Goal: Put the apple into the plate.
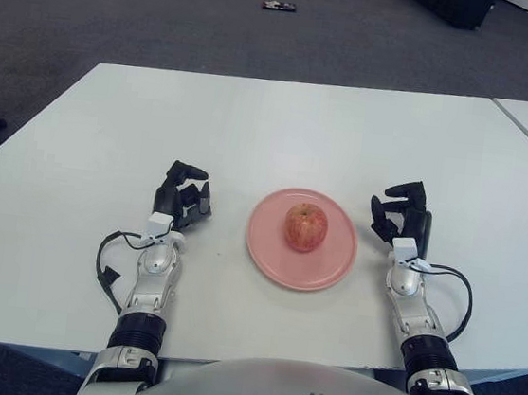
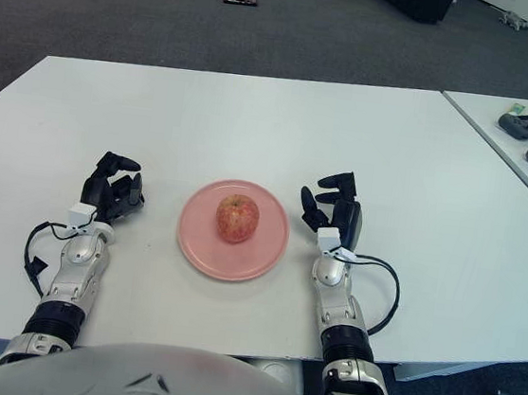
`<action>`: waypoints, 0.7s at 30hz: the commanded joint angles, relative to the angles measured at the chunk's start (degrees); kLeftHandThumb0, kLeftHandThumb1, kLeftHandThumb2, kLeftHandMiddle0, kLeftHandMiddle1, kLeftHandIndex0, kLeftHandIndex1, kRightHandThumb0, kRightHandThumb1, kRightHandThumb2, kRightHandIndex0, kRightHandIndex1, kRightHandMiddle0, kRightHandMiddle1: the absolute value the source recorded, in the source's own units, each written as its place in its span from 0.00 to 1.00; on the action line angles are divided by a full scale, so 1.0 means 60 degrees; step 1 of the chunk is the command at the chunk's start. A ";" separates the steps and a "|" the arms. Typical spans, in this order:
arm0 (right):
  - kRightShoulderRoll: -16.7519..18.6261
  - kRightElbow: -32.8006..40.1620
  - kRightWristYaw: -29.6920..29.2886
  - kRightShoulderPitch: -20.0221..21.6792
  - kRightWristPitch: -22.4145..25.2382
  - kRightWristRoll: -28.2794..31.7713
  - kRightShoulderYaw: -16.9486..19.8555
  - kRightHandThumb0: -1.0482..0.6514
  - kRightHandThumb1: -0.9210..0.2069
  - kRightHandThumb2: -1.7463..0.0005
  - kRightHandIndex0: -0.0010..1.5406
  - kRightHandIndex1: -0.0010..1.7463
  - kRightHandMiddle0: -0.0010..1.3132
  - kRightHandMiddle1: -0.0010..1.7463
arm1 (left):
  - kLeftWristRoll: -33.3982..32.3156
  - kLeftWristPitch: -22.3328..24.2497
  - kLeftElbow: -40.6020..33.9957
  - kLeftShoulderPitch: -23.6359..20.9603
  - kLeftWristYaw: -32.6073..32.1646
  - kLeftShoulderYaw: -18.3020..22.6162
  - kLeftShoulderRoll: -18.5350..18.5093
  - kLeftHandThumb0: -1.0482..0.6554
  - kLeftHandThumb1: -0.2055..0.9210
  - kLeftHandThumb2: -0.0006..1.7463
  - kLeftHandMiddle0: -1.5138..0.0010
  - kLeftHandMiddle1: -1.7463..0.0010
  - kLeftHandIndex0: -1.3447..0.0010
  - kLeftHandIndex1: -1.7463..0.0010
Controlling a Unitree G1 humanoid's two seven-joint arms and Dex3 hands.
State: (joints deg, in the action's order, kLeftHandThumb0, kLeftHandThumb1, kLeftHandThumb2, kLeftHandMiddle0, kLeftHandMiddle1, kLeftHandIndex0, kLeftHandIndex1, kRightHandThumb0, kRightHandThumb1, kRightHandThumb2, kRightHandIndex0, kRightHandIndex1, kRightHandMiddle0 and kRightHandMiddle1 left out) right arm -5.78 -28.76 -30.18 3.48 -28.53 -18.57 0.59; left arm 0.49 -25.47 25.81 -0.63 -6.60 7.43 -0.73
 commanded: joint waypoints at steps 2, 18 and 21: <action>0.0218 -0.0210 -0.0081 -0.0479 -0.0061 0.0113 0.0034 0.40 0.14 0.57 0.42 0.69 0.22 1.00 | 0.0023 0.0280 0.0419 0.0307 0.0060 -0.0013 -0.0055 0.37 0.68 0.59 0.38 0.00 0.68 0.00; 0.0401 -0.0244 -0.0122 -0.0528 -0.0299 0.0243 0.0153 0.40 0.15 0.57 0.42 0.68 0.22 1.00 | -0.0062 0.0333 0.0376 0.0294 0.0203 -0.0021 -0.0093 0.37 0.67 0.59 0.38 0.00 0.68 0.00; 0.0391 -0.0330 0.0008 -0.0502 -0.0409 0.0363 0.0167 0.40 0.15 0.57 0.43 0.68 0.22 1.00 | -0.0073 0.0346 0.0352 0.0301 0.0235 -0.0018 -0.0095 0.37 0.67 0.59 0.38 0.00 0.68 0.00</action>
State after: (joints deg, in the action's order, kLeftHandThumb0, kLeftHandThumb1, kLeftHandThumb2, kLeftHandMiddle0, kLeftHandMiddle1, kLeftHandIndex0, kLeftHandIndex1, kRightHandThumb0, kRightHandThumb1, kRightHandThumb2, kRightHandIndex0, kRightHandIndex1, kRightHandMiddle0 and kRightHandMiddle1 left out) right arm -4.99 -28.38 -30.59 3.07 -29.94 -17.45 1.76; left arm 0.41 -25.53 25.92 -0.68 -5.76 7.32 -1.11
